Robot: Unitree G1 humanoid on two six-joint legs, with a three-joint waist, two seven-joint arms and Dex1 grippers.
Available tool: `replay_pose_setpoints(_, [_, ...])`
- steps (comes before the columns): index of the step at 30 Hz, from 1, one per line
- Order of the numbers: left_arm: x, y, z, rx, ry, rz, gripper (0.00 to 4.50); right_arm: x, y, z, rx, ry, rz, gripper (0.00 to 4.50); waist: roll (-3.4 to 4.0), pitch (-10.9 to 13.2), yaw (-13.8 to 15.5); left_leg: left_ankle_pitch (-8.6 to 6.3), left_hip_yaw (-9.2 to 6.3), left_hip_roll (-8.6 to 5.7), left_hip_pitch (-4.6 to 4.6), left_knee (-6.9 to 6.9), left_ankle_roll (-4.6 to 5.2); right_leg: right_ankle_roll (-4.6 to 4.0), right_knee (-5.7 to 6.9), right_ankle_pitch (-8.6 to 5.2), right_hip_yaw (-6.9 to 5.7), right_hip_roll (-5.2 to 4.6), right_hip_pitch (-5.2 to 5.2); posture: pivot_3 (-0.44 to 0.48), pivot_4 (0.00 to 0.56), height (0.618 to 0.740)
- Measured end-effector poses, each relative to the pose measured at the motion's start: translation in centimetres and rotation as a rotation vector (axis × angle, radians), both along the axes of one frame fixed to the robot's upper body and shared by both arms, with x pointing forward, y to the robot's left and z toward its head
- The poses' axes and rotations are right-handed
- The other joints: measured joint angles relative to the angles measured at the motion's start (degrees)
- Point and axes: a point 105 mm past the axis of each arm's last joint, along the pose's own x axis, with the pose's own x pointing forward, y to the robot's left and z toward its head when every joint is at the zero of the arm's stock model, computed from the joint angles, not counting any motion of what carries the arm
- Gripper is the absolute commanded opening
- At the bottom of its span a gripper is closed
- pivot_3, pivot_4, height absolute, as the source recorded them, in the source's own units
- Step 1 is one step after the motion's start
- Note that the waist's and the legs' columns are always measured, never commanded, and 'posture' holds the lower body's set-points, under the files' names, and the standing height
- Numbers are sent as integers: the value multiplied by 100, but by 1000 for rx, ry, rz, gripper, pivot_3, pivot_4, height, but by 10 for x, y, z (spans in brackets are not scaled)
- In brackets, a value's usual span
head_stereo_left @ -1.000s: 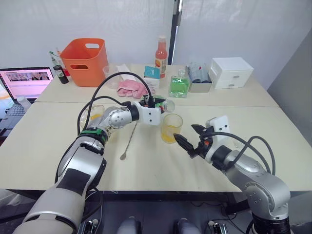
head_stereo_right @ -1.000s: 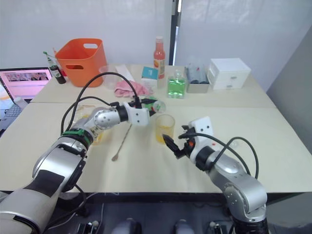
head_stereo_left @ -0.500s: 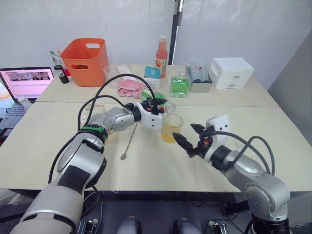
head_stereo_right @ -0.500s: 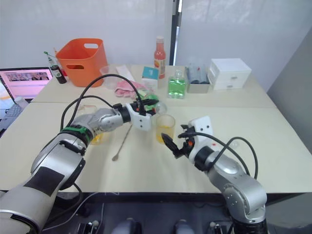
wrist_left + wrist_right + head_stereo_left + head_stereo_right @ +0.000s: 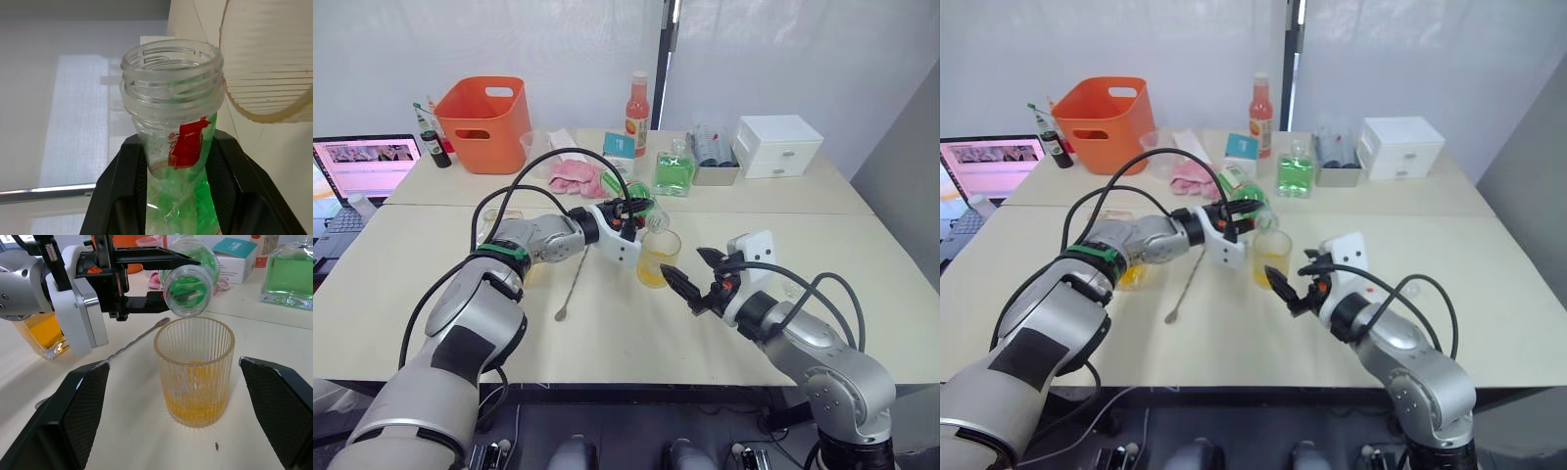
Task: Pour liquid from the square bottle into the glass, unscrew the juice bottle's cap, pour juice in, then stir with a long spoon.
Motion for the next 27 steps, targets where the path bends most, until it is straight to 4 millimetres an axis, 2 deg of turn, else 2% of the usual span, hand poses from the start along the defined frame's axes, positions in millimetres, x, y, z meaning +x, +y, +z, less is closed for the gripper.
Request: replay_pose_setpoints(27, [4, 4, -2, 26, -41, 29, 1346, -2, 2, 3, 20, -1, 9, 4485, -1, 0, 3, 0, 0, -1, -3, 4, 0, 0, 3, 0, 0, 0, -1, 0, 150, 715])
